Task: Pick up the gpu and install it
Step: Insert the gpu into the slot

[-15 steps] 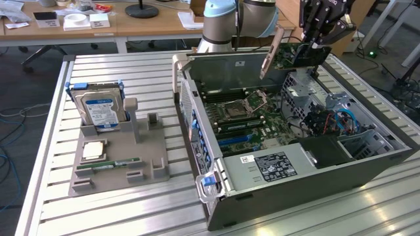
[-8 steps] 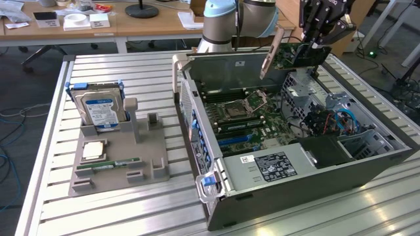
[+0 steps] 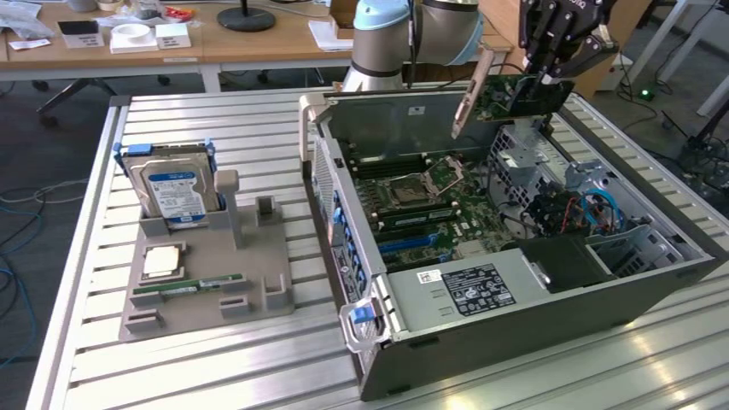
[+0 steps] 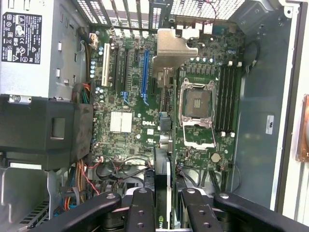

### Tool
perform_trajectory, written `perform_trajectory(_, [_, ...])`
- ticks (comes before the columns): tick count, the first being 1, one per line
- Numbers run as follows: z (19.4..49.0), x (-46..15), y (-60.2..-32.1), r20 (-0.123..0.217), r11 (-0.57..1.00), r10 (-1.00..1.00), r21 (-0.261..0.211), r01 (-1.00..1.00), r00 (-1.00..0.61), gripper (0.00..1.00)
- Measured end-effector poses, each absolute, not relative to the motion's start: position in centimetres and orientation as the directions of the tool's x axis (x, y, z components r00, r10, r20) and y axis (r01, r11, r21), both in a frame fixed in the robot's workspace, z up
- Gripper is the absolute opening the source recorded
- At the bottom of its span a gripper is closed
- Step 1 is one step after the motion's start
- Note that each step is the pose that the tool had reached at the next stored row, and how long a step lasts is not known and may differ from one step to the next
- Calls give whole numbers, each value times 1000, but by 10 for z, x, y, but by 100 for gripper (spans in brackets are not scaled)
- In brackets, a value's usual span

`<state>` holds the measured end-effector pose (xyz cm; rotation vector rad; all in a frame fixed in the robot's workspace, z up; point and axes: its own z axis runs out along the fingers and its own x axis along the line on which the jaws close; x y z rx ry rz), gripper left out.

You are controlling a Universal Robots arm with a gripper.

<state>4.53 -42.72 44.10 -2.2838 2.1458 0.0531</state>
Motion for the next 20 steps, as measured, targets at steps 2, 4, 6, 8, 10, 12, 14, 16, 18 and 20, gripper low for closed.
perform_trajectory(2, [440, 44, -427, -30, -62, -998, 17, -998, 62, 26])
perform_trajectory(4, [439, 43, -427, -30, -62, -998, 17, -998, 61, 26])
perform_trajectory(6, [437, 40, -427, -30, -57, -998, 17, -998, 56, 26])
perform_trajectory(8, [436, 37, -426, -30, -48, -998, 17, -999, 48, 26])
perform_trajectory(10, [431, 37, -426, -30, -48, -998, 17, -999, 48, 26])
perform_trajectory(12, [426, 36, -426, -30, -48, -998, 17, -999, 48, 26])
perform_trajectory(14, [423, 35, -426, -30, -48, -998, 17, -999, 48, 26])
perform_trajectory(16, [423, 35, -426, -30, -48, -998, 17, -999, 48, 26])
perform_trajectory(18, [423, 35, -426, -30, -48, -998, 17, -999, 48, 26])
perform_trajectory(20, [422, 34, -426, -30, -48, -998, 17, -999, 48, 26])
